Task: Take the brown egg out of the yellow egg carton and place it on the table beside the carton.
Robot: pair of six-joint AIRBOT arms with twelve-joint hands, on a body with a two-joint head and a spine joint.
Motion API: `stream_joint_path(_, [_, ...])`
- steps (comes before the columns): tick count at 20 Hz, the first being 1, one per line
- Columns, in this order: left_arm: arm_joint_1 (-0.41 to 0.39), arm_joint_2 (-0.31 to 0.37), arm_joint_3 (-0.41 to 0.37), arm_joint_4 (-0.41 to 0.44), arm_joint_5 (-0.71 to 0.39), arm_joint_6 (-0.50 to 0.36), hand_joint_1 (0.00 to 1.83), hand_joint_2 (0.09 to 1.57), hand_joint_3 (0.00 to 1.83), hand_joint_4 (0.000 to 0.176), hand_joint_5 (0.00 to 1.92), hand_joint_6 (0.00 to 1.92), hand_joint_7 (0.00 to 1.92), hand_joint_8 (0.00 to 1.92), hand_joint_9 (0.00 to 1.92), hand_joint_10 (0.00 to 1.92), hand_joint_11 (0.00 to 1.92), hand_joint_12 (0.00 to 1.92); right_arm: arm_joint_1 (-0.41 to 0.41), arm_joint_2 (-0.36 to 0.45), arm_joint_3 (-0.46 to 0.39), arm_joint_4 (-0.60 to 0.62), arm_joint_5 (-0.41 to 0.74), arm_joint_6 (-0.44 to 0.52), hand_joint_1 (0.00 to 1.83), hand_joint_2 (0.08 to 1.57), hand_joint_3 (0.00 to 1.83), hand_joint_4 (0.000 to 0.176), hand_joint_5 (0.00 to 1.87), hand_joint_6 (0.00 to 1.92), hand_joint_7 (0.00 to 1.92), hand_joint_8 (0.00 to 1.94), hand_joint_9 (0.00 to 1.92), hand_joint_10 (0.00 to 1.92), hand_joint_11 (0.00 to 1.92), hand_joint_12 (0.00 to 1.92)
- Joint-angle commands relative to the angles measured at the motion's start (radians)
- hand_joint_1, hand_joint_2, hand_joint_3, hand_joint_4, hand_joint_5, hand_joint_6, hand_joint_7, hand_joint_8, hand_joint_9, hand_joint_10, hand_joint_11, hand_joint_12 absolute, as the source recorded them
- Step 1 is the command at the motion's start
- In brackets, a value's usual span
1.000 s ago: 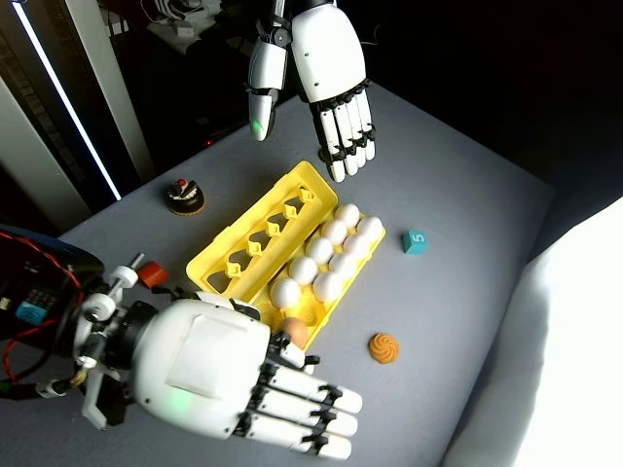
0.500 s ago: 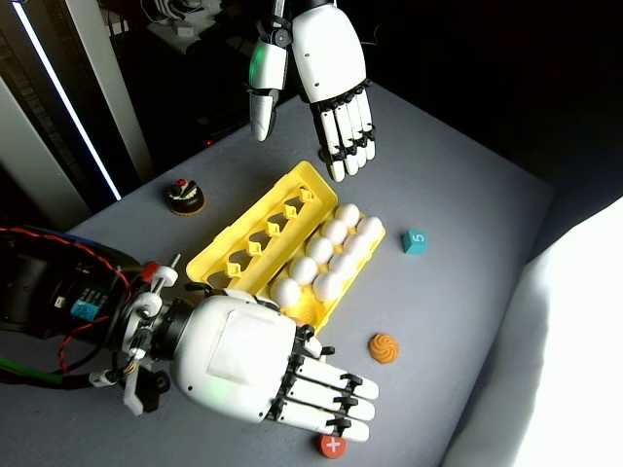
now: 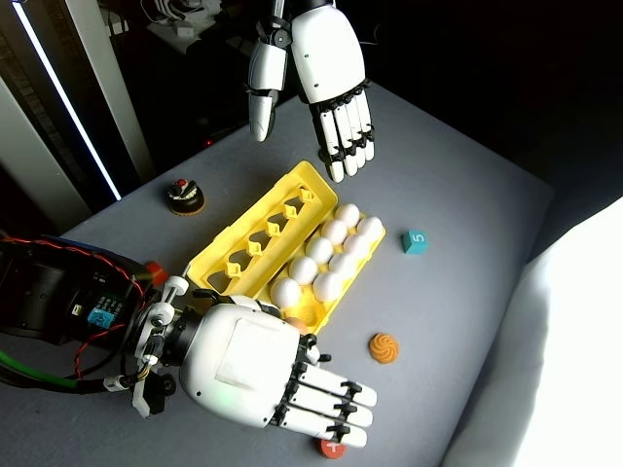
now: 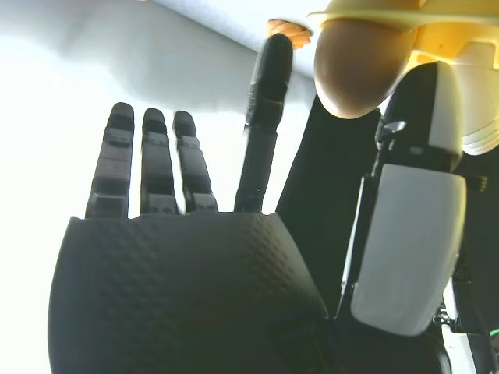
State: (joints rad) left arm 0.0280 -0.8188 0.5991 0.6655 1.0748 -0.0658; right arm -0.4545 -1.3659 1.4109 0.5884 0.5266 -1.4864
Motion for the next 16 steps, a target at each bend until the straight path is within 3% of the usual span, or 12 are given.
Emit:
stream_joint_path(1, [-0.008, 0.004, -0.004, 0.060, -0.033, -0.003, 0.00, 1.19, 0.00, 0.000, 0.04, 0.00, 0.00, 0.00, 0.00, 0.00, 0.00, 0.00, 0.002, 0.000, 0.008, -0.032, 0.118, 0.016, 0.68, 0.83, 0.01, 0.176, 0.97, 0.02, 0.02, 0.00, 0.00, 0.00, 0.00, 0.00])
stream_joint_path(4, [-0.007, 0.004, -0.005, 0.060, -0.033, -0.005, 0.00, 1.19, 0.00, 0.000, 0.05, 0.00, 0.00, 0.00, 0.00, 0.00, 0.00, 0.00, 0.008, -0.010, 0.016, -0.034, 0.118, 0.026, 0.68, 0.84, 0.01, 0.176, 0.98, 0.02, 0.00, 0.00, 0.00, 0.00, 0.00, 0.00])
stream_joint_path(7, [-0.007, 0.004, -0.006, 0.060, -0.033, -0.006, 0.00, 1.19, 0.00, 0.000, 0.04, 0.00, 0.00, 0.00, 0.00, 0.00, 0.00, 0.00, 0.019, -0.022, 0.022, -0.039, 0.118, 0.036, 0.87, 0.87, 0.01, 0.176, 1.11, 0.03, 0.01, 0.00, 0.00, 0.00, 0.00, 0.00])
stream_joint_path(8, [-0.007, 0.004, -0.006, 0.060, -0.033, -0.009, 0.00, 1.20, 0.00, 0.000, 0.06, 0.01, 0.01, 0.00, 0.00, 0.00, 0.00, 0.00, 0.018, -0.024, 0.021, -0.039, 0.117, 0.036, 1.07, 1.00, 0.00, 0.176, 1.23, 0.50, 0.02, 0.00, 0.00, 0.00, 0.00, 0.00])
stream_joint_path(10, [-0.006, 0.004, -0.006, 0.060, -0.033, -0.012, 0.00, 1.20, 0.00, 0.000, 0.05, 0.00, 0.00, 0.00, 0.00, 0.00, 0.00, 0.00, 0.016, -0.024, 0.021, -0.040, 0.117, 0.036, 1.08, 1.00, 0.00, 0.176, 1.26, 0.50, 0.00, 0.00, 0.00, 0.00, 0.00, 0.00])
stream_joint_path(12, [-0.006, 0.004, -0.006, 0.060, -0.033, -0.012, 0.00, 1.20, 0.00, 0.000, 0.07, 0.01, 0.00, 0.00, 0.00, 0.00, 0.00, 0.00, 0.015, -0.024, 0.022, -0.042, 0.117, 0.036, 1.11, 0.97, 0.00, 0.176, 1.36, 0.32, 0.04, 0.00, 0.00, 0.00, 0.00, 0.00])
stream_joint_path(16, [-0.005, 0.004, -0.005, 0.060, -0.033, -0.015, 0.00, 1.20, 0.00, 0.000, 0.06, 0.00, 0.00, 0.00, 0.00, 0.00, 0.00, 0.00, 0.022, -0.024, 0.024, -0.051, 0.119, 0.036, 1.11, 0.96, 0.00, 0.176, 1.38, 0.29, 0.08, 0.01, 0.00, 0.00, 0.00, 0.00])
